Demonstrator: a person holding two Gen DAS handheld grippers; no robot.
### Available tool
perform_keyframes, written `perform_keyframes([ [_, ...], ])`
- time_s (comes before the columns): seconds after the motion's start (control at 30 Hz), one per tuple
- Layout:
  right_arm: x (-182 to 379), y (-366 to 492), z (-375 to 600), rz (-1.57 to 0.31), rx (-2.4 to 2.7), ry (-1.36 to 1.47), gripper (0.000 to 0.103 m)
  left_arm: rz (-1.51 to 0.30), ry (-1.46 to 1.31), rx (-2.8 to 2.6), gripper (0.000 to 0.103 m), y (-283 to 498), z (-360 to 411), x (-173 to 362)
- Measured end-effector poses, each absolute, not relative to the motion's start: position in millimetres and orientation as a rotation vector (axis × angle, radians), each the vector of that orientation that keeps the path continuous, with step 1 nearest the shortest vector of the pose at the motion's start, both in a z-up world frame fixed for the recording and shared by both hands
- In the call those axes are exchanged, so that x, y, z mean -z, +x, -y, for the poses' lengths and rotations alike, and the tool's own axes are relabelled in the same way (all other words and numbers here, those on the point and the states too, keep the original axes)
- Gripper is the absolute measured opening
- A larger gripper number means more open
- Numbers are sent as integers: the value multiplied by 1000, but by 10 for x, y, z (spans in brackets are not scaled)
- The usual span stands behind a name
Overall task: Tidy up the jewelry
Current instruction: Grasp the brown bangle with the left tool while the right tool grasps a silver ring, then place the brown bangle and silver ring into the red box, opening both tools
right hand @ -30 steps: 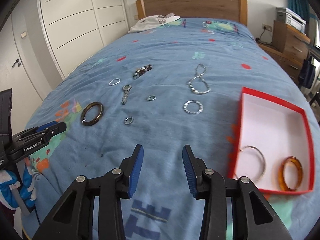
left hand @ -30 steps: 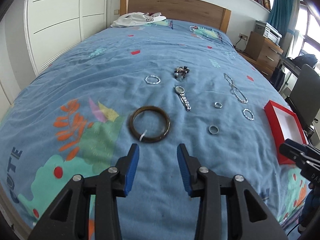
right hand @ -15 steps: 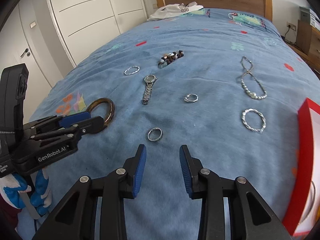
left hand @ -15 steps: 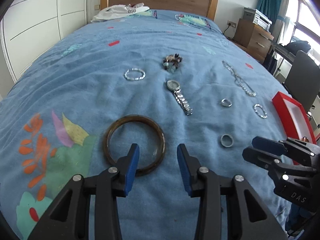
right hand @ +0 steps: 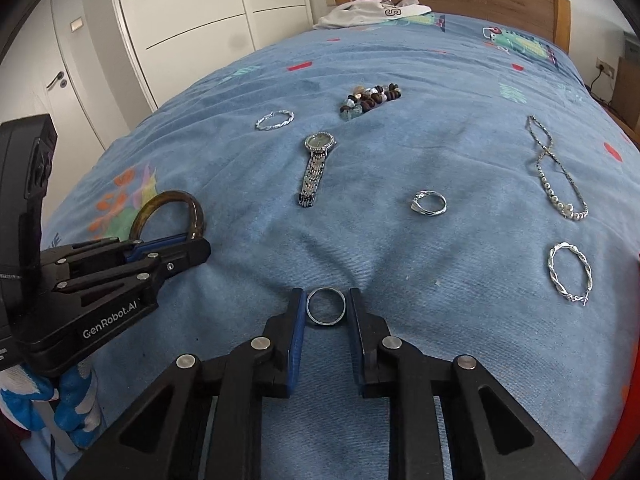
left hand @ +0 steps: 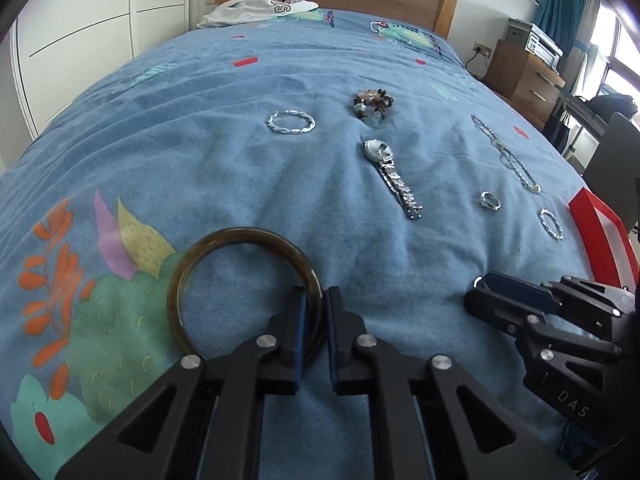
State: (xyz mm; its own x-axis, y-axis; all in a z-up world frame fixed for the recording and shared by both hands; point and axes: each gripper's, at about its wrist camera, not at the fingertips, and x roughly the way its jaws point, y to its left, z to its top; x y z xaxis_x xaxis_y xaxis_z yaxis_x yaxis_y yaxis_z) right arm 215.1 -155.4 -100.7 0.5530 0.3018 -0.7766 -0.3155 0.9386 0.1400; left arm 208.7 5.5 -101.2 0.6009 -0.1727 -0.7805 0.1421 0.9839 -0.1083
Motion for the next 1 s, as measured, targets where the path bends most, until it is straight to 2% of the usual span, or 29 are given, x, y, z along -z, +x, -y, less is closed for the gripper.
perform_keyframes([
  [0.5, 513, 1753, 1821, -839, -346, 46, 20, -850, -84, 195, 7, 1823, 47, 579],
  [1.0, 37, 989, 2534, -761, -243, 84, 20, -785, -38, 281, 7, 1272, 592, 1],
])
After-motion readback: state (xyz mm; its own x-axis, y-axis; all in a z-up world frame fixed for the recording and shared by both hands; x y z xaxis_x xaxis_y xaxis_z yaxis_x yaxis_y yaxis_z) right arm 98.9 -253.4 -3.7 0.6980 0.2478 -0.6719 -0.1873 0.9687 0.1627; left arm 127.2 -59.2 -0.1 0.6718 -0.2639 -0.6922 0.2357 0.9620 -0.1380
